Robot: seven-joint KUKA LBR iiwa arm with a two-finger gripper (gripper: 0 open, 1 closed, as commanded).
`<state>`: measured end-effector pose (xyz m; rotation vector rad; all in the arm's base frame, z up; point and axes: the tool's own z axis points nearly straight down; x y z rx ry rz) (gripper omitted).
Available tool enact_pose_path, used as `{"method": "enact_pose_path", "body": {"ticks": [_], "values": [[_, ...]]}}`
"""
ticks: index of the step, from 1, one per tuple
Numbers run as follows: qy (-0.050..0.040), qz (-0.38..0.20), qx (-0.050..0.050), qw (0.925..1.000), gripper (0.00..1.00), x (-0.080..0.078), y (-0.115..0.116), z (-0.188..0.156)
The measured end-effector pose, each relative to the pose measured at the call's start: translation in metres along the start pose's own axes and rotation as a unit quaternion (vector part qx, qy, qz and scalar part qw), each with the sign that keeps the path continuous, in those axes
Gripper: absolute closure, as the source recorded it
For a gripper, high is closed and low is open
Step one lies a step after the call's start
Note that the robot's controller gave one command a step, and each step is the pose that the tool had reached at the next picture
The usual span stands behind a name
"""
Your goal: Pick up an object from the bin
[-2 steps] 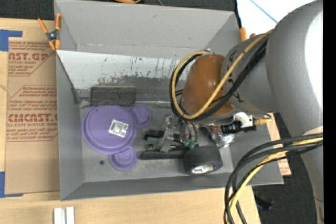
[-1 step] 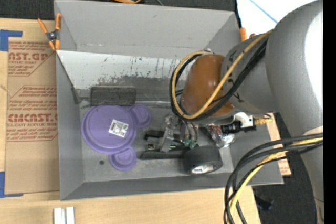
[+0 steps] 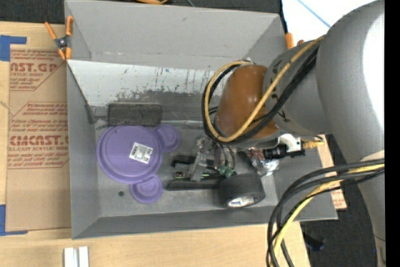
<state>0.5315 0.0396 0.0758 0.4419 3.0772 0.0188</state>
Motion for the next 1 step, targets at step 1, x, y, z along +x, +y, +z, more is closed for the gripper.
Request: {"method": "enact_pose_path", "body": {"ticks": [1], "values": [[0.0085,0.011,0.002,0.9999,1.00,-0.0103,0.0021,0.0013]]}}
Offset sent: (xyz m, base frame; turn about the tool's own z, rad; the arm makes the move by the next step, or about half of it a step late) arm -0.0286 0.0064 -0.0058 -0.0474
